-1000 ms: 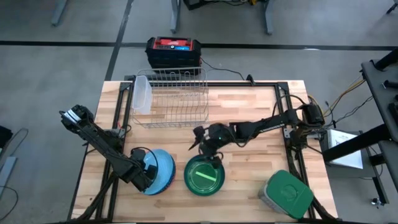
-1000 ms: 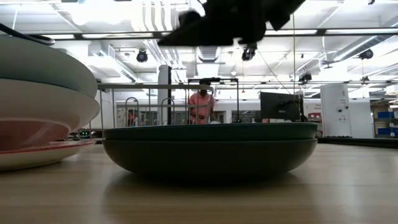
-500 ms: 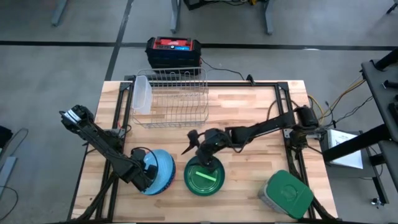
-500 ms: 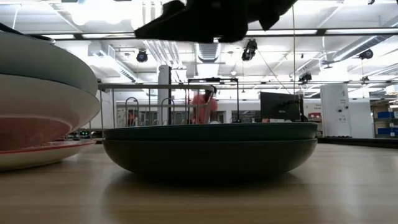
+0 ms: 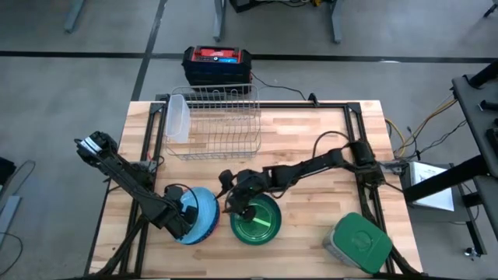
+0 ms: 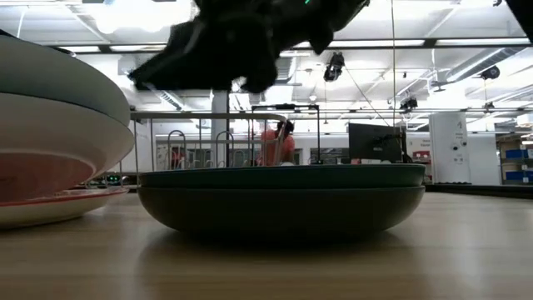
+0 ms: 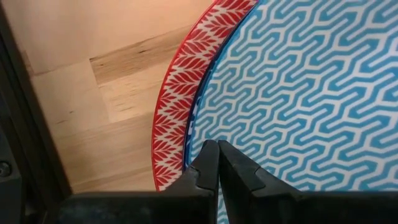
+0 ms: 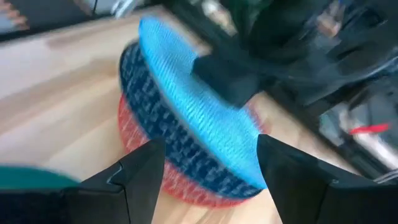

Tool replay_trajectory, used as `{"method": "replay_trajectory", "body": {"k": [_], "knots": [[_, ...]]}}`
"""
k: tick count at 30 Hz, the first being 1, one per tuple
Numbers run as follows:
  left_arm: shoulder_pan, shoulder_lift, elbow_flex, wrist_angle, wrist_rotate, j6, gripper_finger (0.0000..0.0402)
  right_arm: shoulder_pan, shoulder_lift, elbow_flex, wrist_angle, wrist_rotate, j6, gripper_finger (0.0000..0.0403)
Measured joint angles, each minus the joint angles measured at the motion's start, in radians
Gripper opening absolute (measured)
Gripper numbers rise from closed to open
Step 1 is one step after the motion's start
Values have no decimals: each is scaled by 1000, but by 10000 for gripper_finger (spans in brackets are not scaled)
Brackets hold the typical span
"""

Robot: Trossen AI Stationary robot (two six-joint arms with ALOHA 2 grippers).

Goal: Sort dishes
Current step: Put the light blue patterned plate into the dish rack

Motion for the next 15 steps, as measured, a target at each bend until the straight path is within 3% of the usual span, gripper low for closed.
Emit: {"method": "replay_trajectory", "body": {"k": [9,15], "knots": [[0,-1,2,6,-14,3,0,5,132,151,-80,1,-19,247],[0,0,3,11,-26,8,0,6,147,196,-119,1,-20,243]]}}
